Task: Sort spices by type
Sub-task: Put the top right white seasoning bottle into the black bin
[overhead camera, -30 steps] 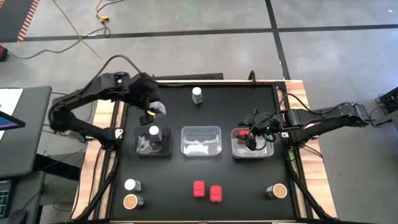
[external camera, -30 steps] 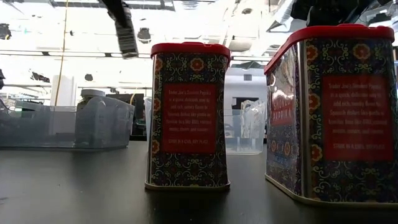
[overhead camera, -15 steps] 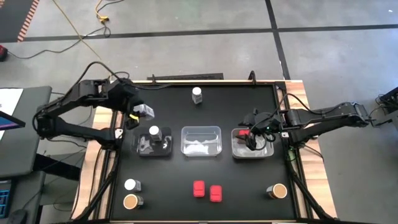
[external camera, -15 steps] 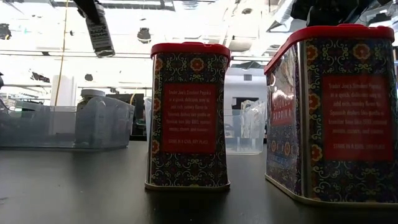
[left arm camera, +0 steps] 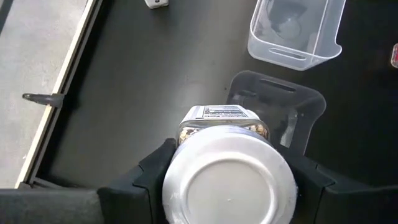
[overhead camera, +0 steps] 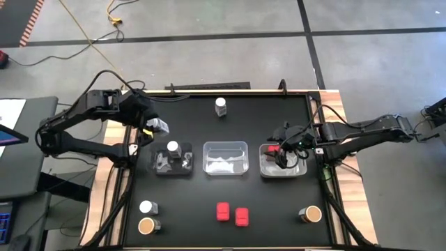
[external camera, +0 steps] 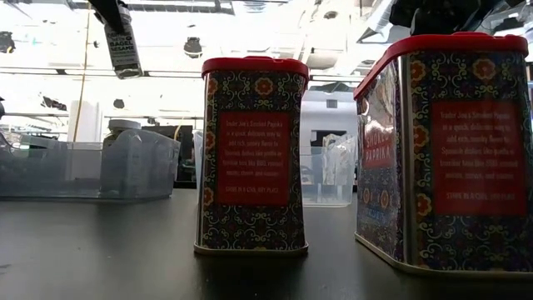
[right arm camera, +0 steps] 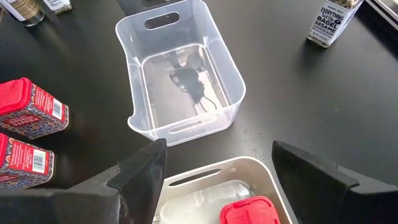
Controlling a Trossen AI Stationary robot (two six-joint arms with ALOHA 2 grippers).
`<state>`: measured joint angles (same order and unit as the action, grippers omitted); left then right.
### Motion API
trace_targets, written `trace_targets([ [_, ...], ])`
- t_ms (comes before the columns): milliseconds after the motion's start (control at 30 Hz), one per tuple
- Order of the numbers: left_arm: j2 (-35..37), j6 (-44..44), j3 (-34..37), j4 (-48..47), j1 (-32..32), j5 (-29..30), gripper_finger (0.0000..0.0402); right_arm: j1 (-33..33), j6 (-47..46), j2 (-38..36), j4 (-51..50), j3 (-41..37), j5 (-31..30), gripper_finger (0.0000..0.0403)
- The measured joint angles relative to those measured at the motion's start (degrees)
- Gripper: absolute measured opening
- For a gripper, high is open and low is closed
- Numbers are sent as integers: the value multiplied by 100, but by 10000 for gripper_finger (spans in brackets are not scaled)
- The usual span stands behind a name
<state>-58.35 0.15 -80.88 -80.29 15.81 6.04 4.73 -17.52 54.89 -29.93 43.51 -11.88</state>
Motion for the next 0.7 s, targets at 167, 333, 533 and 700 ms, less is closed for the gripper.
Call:
trace_targets([
  [167, 0, 65, 0, 0, 0, 0, 202, 0, 0, 0, 0, 0, 0, 317],
  [333, 0, 69, 0, 0, 0, 0, 202, 0, 0, 0, 0, 0, 0, 317],
  [533, 0, 67, 0, 0, 0, 0, 202, 0, 0, 0, 0, 0, 0, 317],
  [700, 0, 100, 0, -1, 0, 0, 202, 0, 0, 0, 0, 0, 0, 317],
])
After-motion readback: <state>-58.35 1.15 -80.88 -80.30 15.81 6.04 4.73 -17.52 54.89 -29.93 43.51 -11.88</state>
